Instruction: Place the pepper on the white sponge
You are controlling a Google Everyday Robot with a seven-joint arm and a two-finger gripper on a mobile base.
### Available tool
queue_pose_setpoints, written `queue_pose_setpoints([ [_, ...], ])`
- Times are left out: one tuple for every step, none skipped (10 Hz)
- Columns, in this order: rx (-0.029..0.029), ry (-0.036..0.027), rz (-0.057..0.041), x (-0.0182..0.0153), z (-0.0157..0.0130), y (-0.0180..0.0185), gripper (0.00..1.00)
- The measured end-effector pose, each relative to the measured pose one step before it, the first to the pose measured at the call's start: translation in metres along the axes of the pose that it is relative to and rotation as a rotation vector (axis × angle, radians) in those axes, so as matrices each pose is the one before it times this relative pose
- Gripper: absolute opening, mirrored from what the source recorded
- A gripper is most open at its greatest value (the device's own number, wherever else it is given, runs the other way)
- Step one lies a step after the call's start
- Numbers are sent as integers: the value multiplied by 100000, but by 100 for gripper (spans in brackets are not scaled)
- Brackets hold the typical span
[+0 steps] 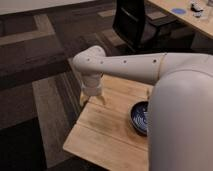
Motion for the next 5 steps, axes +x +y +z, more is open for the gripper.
queue_pose_setpoints([
  [2609,-1155,-997,-1284,-1192,-2319,65],
  [2361,-1063,610,-919,-1002,-2229,65],
  [-404,102,-482,28,-25,388,65],
  [297,-175,309,-32,5,-281,65],
  [-92,32,-279,-6,-7,198,65],
])
